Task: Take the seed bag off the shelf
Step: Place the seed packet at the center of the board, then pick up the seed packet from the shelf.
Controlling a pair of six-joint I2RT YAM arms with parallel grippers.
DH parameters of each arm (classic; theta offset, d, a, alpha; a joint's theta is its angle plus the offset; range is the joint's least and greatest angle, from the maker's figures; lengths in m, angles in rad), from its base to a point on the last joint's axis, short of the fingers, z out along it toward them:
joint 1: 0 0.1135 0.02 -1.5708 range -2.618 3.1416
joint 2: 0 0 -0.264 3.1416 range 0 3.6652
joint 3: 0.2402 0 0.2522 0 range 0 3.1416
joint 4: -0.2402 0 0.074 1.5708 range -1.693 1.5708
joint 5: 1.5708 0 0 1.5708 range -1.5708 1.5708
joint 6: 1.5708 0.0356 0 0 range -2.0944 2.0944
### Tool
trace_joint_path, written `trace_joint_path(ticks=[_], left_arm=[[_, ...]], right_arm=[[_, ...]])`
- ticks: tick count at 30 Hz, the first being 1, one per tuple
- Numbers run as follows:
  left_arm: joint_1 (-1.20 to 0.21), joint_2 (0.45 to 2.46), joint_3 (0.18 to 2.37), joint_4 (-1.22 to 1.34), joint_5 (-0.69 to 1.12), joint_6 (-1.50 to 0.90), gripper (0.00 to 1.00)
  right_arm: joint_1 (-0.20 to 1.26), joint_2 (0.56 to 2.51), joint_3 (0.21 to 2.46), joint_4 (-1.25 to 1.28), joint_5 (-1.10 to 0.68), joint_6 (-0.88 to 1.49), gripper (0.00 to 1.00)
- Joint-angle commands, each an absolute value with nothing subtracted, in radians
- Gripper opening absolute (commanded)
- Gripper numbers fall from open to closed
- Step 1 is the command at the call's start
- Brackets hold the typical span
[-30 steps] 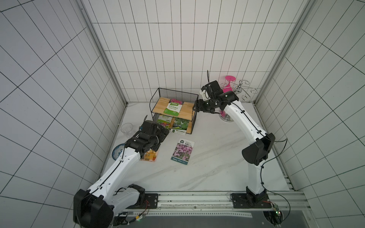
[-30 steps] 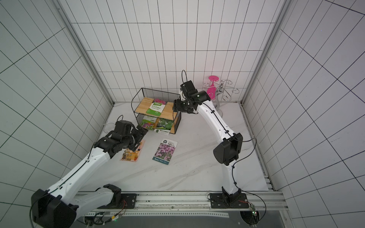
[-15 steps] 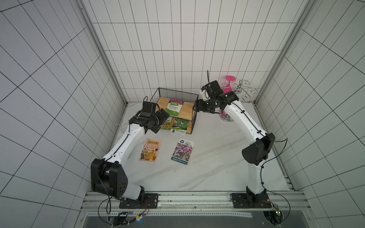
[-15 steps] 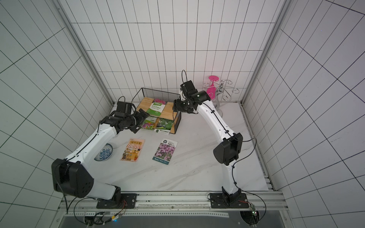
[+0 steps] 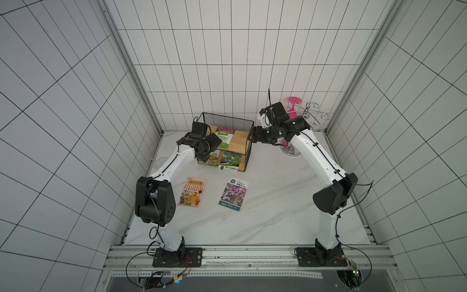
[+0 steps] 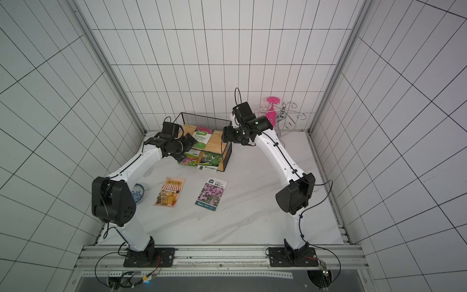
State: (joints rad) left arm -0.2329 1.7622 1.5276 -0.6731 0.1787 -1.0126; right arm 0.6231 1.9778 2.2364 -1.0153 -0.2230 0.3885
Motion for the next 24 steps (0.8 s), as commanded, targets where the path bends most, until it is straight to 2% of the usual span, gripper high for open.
trace_joint_path(ticks=[1, 24], left_arm=[[-0.244, 1.786, 1.578, -0.670, 0.152, -1.000, 0.98], [-0.261, 1.863, 1.712, -0.727, 0.104, -0.996, 0.98]], right_arm=[[0.620, 1.962, 2.224, -1.029, -0.227, 0.376, 0.73], [0.591, 2.003, 2.245, -1.031, -0.256, 0.367, 0.73]])
